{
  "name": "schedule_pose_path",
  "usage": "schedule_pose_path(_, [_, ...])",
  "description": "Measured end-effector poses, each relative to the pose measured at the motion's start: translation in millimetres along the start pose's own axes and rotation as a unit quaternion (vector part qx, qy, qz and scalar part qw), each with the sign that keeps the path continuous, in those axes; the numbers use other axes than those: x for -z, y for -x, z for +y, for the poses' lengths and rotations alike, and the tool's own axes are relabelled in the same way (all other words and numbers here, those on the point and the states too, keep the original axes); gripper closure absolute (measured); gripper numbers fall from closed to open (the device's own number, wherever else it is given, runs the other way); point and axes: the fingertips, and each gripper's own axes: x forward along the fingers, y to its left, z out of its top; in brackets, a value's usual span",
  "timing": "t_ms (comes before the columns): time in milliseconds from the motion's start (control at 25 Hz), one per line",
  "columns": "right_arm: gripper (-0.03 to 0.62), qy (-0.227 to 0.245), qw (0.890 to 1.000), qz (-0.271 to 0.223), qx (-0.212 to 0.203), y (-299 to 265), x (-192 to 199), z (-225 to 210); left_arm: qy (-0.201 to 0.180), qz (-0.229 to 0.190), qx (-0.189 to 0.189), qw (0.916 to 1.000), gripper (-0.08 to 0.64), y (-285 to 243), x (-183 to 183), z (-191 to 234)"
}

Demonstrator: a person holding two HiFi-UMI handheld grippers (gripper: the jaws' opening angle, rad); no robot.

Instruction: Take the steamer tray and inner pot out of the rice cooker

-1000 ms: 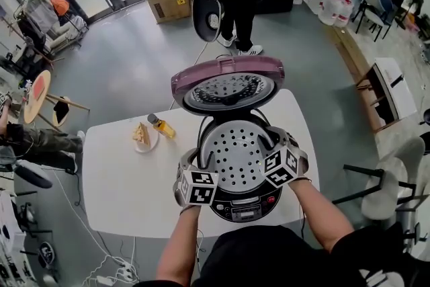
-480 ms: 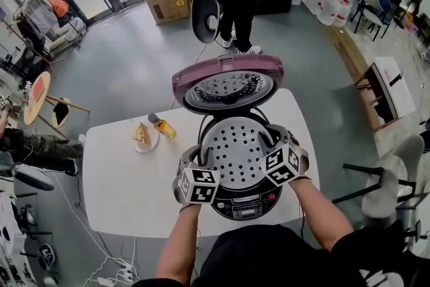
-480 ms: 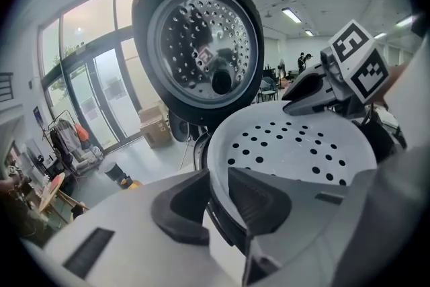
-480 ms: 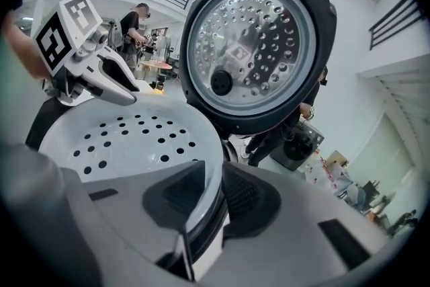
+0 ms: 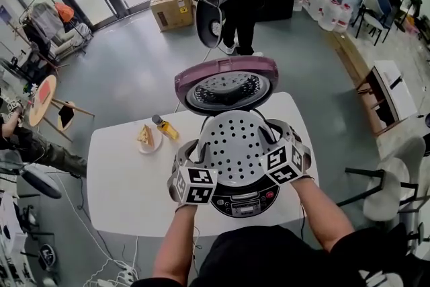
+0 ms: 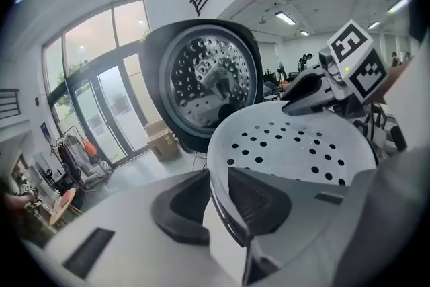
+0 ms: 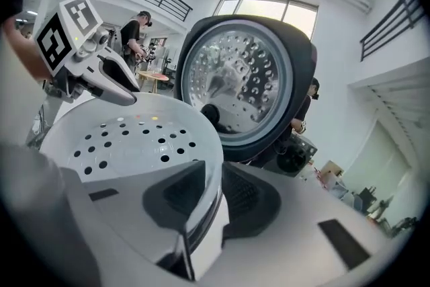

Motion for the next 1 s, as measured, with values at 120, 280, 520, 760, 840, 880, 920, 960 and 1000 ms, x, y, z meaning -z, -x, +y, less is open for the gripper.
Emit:
schedule_pose_path(120, [0.515,0.004,1.0,-0.02,0.001,13,-14,-6,0.001,-0.011,-0.013,0.9999,0.472,15,-11,3])
schedule_pose_path(280, [0.519,0.012,0.999,-0.046,0.0,27,-37,-7,0.015,-0.029,-0.038,0.9987,0.477,37,-19,11])
schedule_pose_path(520, [0.522,0.033,0.998,-0.053,0.0,31,-69,21,0.027,-0.042,-0.043,0.9979,0.474,62,2,35])
schedule_pose_path(760, [0.522,0.056,0.997,-0.051,0.015,23,-107,71,0.02,-0.057,-0.033,0.9976,0.465,88,37,79])
schedule_pose_path(840, [0.521,0.062,0.997,-0.051,0.019,20,-126,92,0.021,-0.058,-0.033,0.9976,0.466,98,51,101])
schedule_pose_path(880, [0.522,0.063,0.996,-0.052,0.02,17,-135,102,0.021,-0.06,-0.033,0.9974,0.466,103,58,112])
schedule_pose_path(920, [0.522,0.064,0.996,-0.053,0.02,14,-144,112,0.022,-0.061,-0.035,0.9973,0.466,107,65,123])
schedule_pose_path(960, [0.522,0.064,0.996,-0.054,0.021,11,-151,123,0.023,-0.062,-0.036,0.9972,0.466,111,73,133])
schedule_pose_path(1000, [0.522,0.064,0.996,-0.055,0.021,7,-158,135,0.023,-0.061,-0.038,0.9971,0.468,115,83,142])
